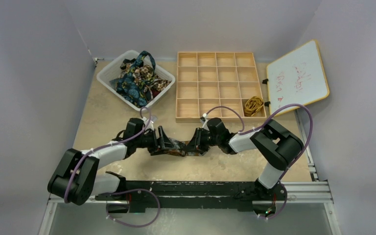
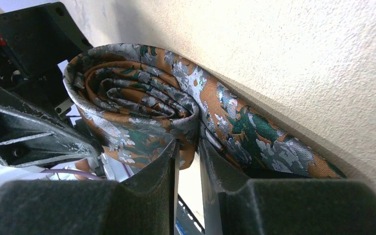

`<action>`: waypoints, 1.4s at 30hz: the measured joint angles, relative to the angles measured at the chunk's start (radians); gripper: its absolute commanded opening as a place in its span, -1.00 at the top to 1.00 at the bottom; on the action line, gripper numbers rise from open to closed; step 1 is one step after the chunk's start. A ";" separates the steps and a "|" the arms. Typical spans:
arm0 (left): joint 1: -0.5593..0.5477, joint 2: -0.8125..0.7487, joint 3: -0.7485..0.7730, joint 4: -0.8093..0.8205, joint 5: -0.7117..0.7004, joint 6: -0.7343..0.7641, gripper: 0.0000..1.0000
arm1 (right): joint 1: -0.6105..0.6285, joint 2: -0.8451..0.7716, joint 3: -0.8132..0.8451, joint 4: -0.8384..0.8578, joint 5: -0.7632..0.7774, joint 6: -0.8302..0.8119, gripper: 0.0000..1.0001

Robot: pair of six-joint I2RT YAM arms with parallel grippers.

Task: Roll the ties
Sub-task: Roll the tie at the center of the board.

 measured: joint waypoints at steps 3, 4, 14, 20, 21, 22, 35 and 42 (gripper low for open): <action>0.000 -0.051 0.005 -0.053 -0.024 0.023 -0.43 | -0.002 0.002 0.000 0.001 0.000 0.005 0.53; 0.000 -0.059 0.006 -0.057 -0.027 0.029 -0.43 | -0.003 0.004 0.000 0.002 -0.001 0.008 0.53; -0.002 0.007 0.014 0.042 0.003 0.016 -0.29 | -0.002 0.019 0.000 0.026 -0.005 0.028 0.53; -0.003 0.016 0.014 0.061 0.006 0.005 -0.09 | -0.003 0.019 0.000 0.026 -0.005 0.031 0.52; -0.004 0.016 0.014 0.060 0.005 0.006 -0.06 | -0.003 0.019 0.000 0.027 -0.005 0.031 0.53; -0.004 0.016 0.014 0.060 0.005 0.006 -0.03 | -0.003 0.019 0.000 0.027 -0.006 0.031 0.52; -0.049 0.034 0.017 0.060 -0.027 -0.016 -0.08 | -0.004 0.019 0.000 0.032 -0.012 0.032 0.50; -0.063 0.085 0.042 0.034 -0.038 -0.018 0.22 | -0.005 0.015 0.000 0.025 -0.011 0.030 0.40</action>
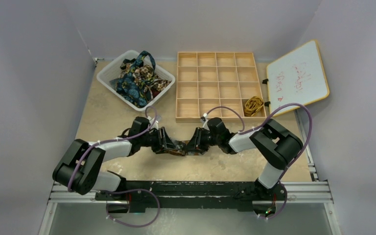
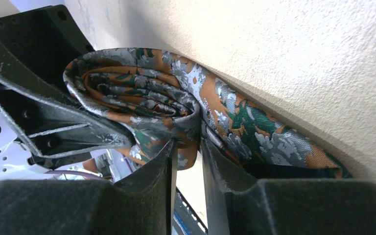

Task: Roll the ties
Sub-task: Roll the tie at the center of the board.

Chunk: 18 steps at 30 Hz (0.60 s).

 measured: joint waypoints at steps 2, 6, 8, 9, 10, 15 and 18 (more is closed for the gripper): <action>-0.001 0.000 0.001 -0.004 -0.008 -0.002 0.23 | 0.000 -0.014 0.000 -0.013 0.001 -0.008 0.36; -0.005 -0.007 0.001 -0.011 -0.022 -0.005 0.23 | 0.000 -0.116 0.000 -0.074 0.023 -0.039 0.33; -0.006 -0.011 0.001 -0.012 -0.026 -0.006 0.23 | 0.000 -0.171 0.001 -0.101 0.047 -0.055 0.34; -0.006 -0.013 0.001 -0.012 -0.030 -0.006 0.23 | 0.000 -0.198 0.002 -0.121 0.071 -0.064 0.35; -0.006 -0.015 0.001 -0.012 -0.032 -0.007 0.23 | 0.000 -0.219 0.006 -0.149 0.100 -0.070 0.38; -0.006 -0.021 0.001 -0.003 -0.035 -0.028 0.23 | 0.000 -0.159 0.061 -0.258 0.192 -0.109 0.42; -0.006 -0.026 -0.005 0.009 -0.037 -0.042 0.23 | -0.001 -0.102 0.066 -0.282 0.199 -0.113 0.43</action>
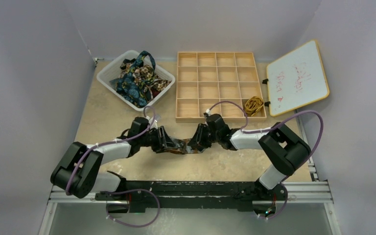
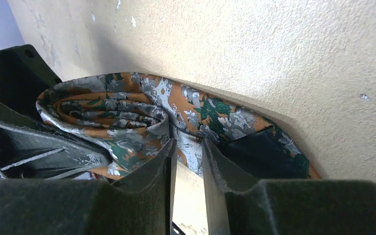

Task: Roll the ties
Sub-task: Roll the tie at the center of the board.

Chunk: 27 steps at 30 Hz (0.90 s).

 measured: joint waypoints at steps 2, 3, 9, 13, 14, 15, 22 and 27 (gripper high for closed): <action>0.000 -0.013 -0.011 0.013 -0.007 -0.017 0.22 | -0.002 0.005 0.007 0.001 -0.004 -0.002 0.44; 0.000 -0.024 -0.019 0.017 -0.014 -0.027 0.22 | -0.002 0.005 0.007 0.001 -0.004 -0.001 0.45; 0.000 -0.071 -0.048 0.018 -0.057 -0.076 0.20 | -0.002 0.003 -0.006 0.004 -0.013 0.008 0.48; -0.001 -0.101 -0.050 0.003 -0.091 -0.090 0.16 | -0.002 -0.005 -0.010 -0.012 -0.015 0.013 0.48; -0.001 -0.105 -0.050 0.001 -0.096 -0.091 0.15 | -0.002 -0.004 -0.010 -0.012 -0.017 0.014 0.48; -0.001 -0.108 -0.050 -0.002 -0.101 -0.094 0.14 | -0.002 -0.004 -0.009 -0.013 -0.022 0.015 0.49; -0.001 -0.111 -0.050 -0.015 -0.125 -0.091 0.15 | -0.002 -0.003 -0.013 -0.020 -0.048 0.017 0.50; -0.001 -0.109 -0.046 -0.057 -0.135 -0.057 0.19 | -0.001 -0.003 -0.013 -0.027 -0.058 0.015 0.47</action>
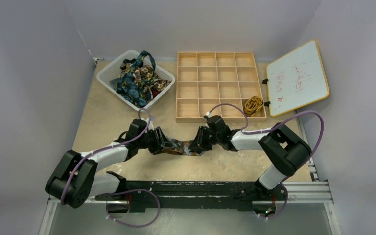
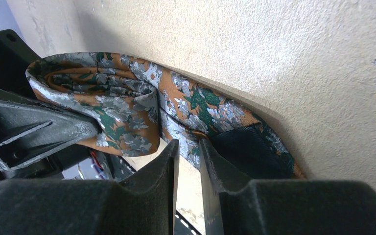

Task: Roll the ties
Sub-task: Roll the tie at the center of the board.

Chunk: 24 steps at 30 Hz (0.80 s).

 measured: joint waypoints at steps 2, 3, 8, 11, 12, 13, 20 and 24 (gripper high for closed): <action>0.000 0.003 0.012 -0.021 -0.001 0.025 0.20 | 0.000 0.000 0.002 -0.002 -0.002 -0.004 0.38; 0.000 0.008 0.021 -0.032 -0.001 0.037 0.20 | 0.000 -0.001 0.007 -0.008 -0.005 -0.009 0.31; 0.000 0.026 0.061 -0.069 -0.001 0.087 0.21 | 0.000 -0.017 0.043 -0.048 -0.011 -0.038 0.13; 0.000 0.027 0.069 -0.079 -0.001 0.103 0.21 | 0.000 -0.042 0.066 -0.050 -0.026 -0.050 0.11; 0.000 0.027 0.070 -0.081 -0.001 0.104 0.21 | 0.000 -0.045 0.075 -0.045 -0.028 -0.052 0.11; 0.000 0.027 0.070 -0.084 -0.001 0.104 0.21 | 0.000 -0.044 0.085 -0.039 -0.030 -0.054 0.11; 0.000 0.027 0.071 -0.087 -0.001 0.103 0.17 | 0.008 0.011 0.127 -0.006 -0.075 -0.061 0.24; 0.000 0.027 0.077 -0.097 -0.001 0.104 0.17 | 0.031 0.068 0.138 0.003 -0.087 -0.060 0.40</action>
